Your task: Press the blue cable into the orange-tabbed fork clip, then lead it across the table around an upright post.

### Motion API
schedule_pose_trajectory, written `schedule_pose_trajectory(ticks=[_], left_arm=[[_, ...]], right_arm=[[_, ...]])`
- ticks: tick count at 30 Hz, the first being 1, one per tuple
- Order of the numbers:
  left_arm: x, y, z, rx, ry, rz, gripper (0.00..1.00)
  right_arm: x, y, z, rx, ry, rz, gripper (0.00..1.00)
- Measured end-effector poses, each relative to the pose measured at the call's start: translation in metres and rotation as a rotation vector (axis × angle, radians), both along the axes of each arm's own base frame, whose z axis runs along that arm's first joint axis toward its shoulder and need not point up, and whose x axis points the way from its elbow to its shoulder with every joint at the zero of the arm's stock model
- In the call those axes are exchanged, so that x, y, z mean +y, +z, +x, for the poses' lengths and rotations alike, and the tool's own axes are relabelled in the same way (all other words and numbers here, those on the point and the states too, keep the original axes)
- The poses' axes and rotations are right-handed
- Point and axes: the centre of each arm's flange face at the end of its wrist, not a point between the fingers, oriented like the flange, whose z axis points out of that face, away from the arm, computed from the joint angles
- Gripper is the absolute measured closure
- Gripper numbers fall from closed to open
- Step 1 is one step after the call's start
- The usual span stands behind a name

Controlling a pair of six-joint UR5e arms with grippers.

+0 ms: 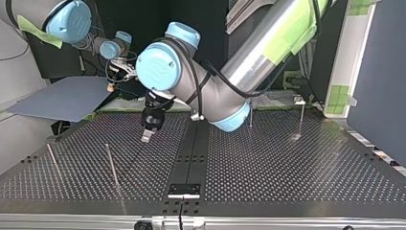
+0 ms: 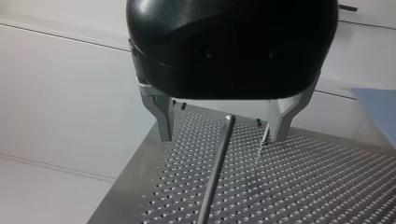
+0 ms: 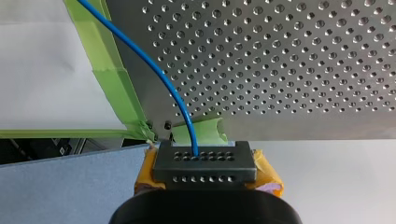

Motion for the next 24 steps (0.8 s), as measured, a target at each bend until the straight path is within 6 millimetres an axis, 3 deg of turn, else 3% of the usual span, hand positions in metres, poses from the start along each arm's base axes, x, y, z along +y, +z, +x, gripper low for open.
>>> schedule_pose_trajectory(ticks=[14,24], left_arm=[[0.001,-0.001,-0.002,0.002,0.016,0.022,0.00],[0.001,-0.001,-0.003,0.003,0.016,0.021,0.00]], right_arm=[[-0.008,0.048,0.024,0.012,0.098,0.007,1.00],[-0.015,0.096,0.035,-0.055,0.125,0.008,1.00]])
